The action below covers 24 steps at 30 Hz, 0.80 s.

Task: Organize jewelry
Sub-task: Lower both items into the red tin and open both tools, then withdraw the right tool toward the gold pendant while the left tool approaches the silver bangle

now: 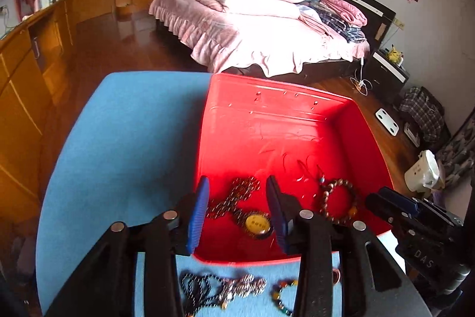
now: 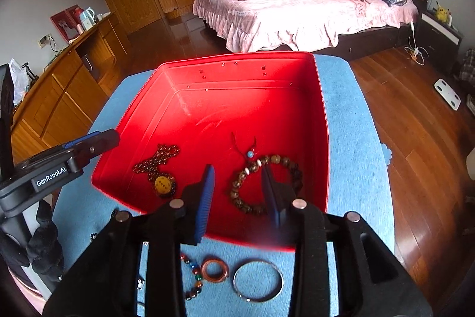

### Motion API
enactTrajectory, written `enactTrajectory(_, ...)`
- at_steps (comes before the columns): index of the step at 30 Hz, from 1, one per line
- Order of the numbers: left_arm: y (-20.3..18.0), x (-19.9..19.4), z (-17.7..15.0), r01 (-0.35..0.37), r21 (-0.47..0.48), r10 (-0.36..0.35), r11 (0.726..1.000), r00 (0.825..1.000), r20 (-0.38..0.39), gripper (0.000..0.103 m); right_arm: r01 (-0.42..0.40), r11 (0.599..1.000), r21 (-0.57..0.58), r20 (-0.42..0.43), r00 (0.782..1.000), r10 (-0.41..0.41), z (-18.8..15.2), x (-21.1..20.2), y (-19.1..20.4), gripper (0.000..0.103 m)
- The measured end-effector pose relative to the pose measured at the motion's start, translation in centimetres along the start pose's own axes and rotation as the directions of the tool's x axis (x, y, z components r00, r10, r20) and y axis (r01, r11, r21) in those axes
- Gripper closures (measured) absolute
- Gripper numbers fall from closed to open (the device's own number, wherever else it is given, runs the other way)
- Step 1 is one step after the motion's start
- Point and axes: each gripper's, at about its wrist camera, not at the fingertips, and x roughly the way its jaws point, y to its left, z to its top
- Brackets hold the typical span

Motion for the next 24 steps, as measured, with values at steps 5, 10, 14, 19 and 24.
enactTrajectory(5, 0.4, -1.7, -1.7, -0.013, 0.006, 0.013, 1.000, 1.000, 0.010, 0.056, -0.012, 1.000, 0.015, 0.002, 1.000, 0.012, -1.8, -1.1, 0.2, 0.069)
enactTrajectory(10, 0.7, -3.8, -4.0, -0.033, 0.016, 0.032, 0.999, 0.999, 0.035, 0.046, 0.003, 1.000, 0.005, 0.033, 0.999, -0.004, -4.3, -3.1, 0.8, 0.057)
enactTrajectory(14, 1.0, -5.5, -6.1, -0.057, 0.022, 0.056, 0.998, 0.996, 0.064, 0.040, -0.004, 1.000, -0.001, 0.055, 0.998, 0.004, -6.3, -4.8, 1.1, 0.052)
enactTrajectory(19, 1.1, -7.3, -8.8, -0.082, 0.037, 0.079, 0.996, 0.993, 0.083, 0.028, 0.002, 1.000, 0.002, 0.071, 0.997, -0.002, -9.0, -6.6, 1.6, 0.040)
enactTrajectory(24, 0.8, -7.9, -11.5, -0.117, 0.084, 0.112, 0.990, 0.991, 0.068, 0.018, 0.019, 1.000, -0.012, 0.070, 0.997, -0.018, -11.2, -7.9, 2.4, 0.016)
